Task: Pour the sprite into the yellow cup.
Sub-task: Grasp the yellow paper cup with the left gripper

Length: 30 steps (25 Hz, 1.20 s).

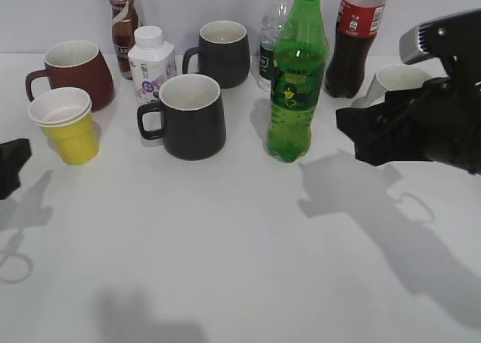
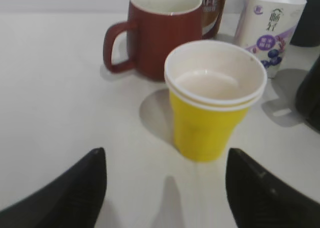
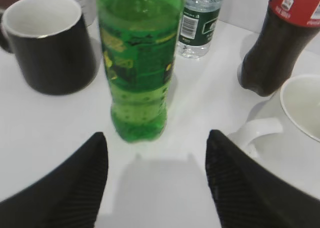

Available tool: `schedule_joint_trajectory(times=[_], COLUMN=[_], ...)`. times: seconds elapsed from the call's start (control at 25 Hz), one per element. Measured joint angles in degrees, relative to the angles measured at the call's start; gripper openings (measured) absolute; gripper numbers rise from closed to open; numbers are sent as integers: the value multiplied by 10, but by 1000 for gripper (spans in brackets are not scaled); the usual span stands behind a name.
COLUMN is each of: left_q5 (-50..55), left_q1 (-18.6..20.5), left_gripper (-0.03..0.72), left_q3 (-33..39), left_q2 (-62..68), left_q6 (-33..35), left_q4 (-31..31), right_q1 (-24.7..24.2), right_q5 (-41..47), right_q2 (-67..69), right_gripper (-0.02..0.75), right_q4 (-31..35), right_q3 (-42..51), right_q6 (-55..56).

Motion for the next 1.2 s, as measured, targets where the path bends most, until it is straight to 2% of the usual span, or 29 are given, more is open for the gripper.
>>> schedule_joint_trajectory(times=[0.16,0.44,0.56,0.96,1.2], left_q5=[-106,-326,-345,-353,-354], left_q1=[0,0,-1,-1,-1], left_gripper=[627,660,660,652,591], left_q3=[1,-14,-40,-138,-184], left_q2=[80,254,317,410,431], left_q6=[-14,-25,-28,-28,-29], left_q4=[58,107,128,117,117], right_q1=[0,0,0,0,0], right_q5=[-8,-96,-129,-152,-155], right_q2=[8,35,55,66,97], right_gripper=[624,648,648,634,596], right_q4=[-5,-32,-33,-36,-57], right_q3=[0,0,0,0,-4], right_q6=[17,29,47,54,69])
